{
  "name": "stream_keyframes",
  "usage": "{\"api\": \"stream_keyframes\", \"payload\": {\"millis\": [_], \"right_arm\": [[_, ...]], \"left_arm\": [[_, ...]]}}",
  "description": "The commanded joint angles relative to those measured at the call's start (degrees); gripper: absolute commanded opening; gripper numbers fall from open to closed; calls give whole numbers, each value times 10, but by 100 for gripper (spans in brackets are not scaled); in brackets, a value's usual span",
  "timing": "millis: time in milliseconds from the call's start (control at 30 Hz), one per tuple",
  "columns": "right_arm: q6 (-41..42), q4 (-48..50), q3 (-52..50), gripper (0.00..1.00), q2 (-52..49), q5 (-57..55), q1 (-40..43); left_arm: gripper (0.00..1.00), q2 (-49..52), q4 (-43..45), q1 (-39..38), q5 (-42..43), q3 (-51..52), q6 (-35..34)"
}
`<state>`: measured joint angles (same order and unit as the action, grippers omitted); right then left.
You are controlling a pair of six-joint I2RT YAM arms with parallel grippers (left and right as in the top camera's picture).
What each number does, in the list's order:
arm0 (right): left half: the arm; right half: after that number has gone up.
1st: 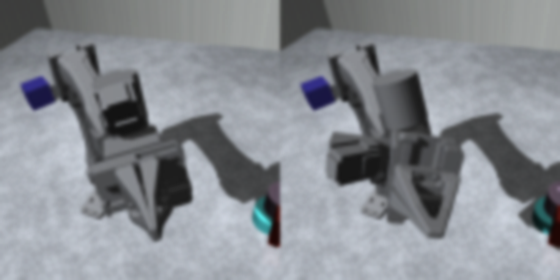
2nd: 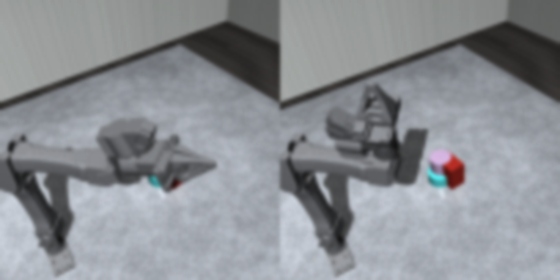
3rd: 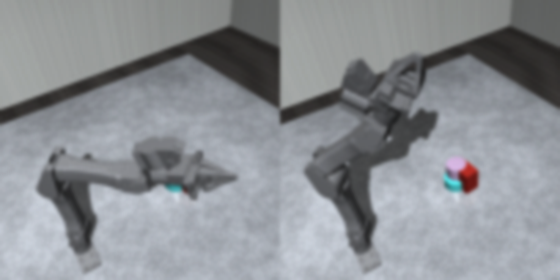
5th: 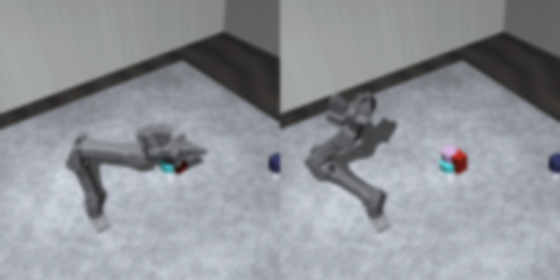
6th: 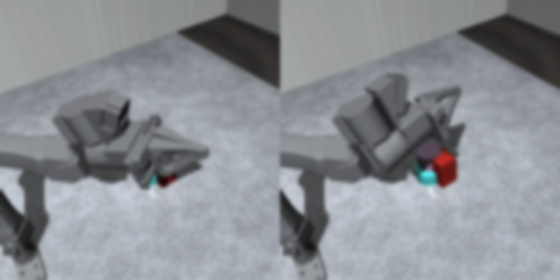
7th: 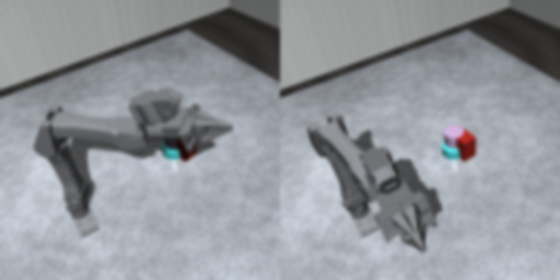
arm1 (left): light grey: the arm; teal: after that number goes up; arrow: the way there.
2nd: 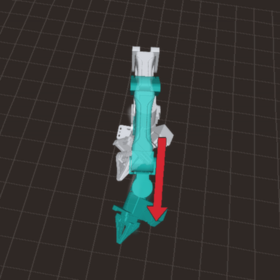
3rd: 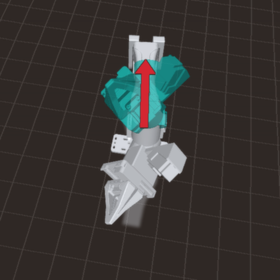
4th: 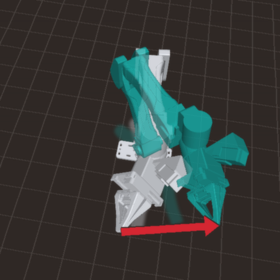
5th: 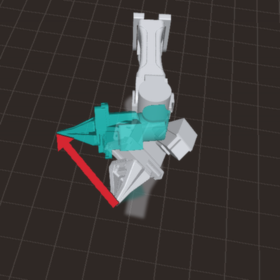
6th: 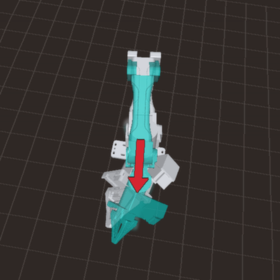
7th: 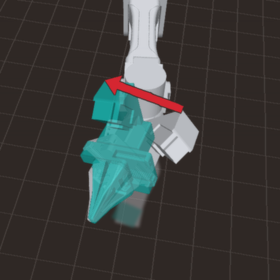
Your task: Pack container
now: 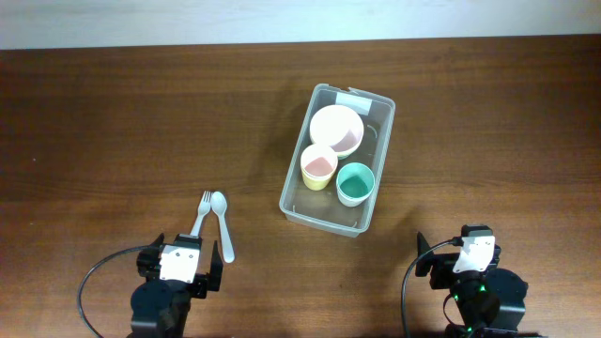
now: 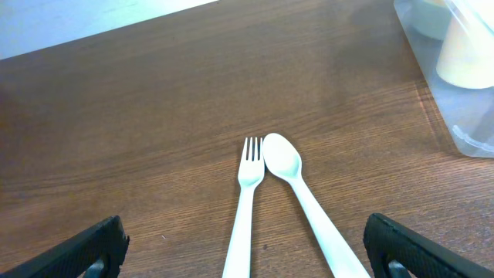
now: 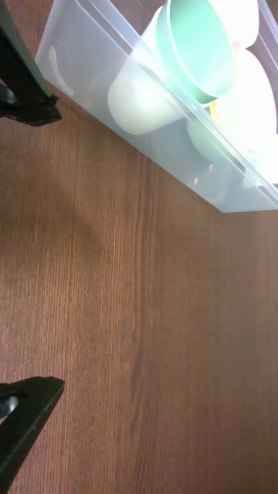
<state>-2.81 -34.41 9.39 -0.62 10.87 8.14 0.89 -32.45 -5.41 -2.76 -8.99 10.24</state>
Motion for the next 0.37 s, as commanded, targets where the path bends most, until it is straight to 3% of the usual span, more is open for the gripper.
{"api": "stream_keyframes", "payload": {"millis": [0, 333], "right_arm": [[2, 0, -4, 99, 3, 7, -3], [2, 0, -4, 99, 3, 7, -3]], "left_arm": [[100, -6, 3, 3, 11, 3, -5], [100, -6, 3, 3, 11, 3, -5]]}}
